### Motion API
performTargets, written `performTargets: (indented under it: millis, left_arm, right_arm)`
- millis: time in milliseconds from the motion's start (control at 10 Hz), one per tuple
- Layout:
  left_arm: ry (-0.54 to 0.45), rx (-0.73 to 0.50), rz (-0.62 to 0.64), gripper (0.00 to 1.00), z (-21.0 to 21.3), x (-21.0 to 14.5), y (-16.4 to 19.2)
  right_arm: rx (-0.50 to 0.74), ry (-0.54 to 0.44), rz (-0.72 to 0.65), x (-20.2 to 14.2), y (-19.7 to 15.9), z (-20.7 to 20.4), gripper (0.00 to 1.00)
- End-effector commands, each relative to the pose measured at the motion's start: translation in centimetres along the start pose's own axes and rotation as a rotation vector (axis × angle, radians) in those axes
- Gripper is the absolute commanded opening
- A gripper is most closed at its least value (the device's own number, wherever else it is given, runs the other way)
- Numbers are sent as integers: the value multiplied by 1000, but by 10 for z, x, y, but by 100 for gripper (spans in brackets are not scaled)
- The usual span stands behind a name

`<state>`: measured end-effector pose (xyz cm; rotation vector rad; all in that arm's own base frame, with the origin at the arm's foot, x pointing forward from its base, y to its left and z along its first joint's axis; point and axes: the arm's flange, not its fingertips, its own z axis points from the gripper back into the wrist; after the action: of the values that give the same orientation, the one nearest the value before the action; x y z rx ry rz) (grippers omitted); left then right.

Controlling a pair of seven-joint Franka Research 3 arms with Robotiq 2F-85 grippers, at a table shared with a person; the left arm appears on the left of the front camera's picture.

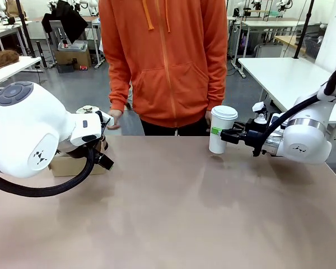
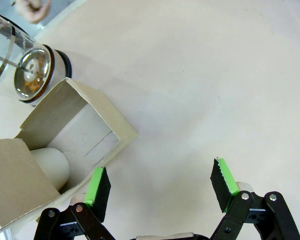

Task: Pour a drink into a cup and package it in a carrier.
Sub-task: When a person places the Paper Cup Lid on the 600 ml Paper Cup , lift the 600 ml Paper Cup.

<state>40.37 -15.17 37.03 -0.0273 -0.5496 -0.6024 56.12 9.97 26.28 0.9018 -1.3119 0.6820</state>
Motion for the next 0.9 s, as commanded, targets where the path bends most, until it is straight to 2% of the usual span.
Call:
performTargets:
  millis: [0,400,600,800]
  left_arm:
    - [-1,-1,1,100,0,0,0]
    - [-1,-1,1,100,0,0,0]
    - [-1,-1,1,100,0,0,0]
    - [-1,-1,1,100,0,0,0]
  right_arm:
    - [-2,-12,2,5,2,-2,80]
    - [0,0,0,0,0,0,80]
    - [9,12,19,41,22,9,80]
    - [21,5,56,97,50,19,80]
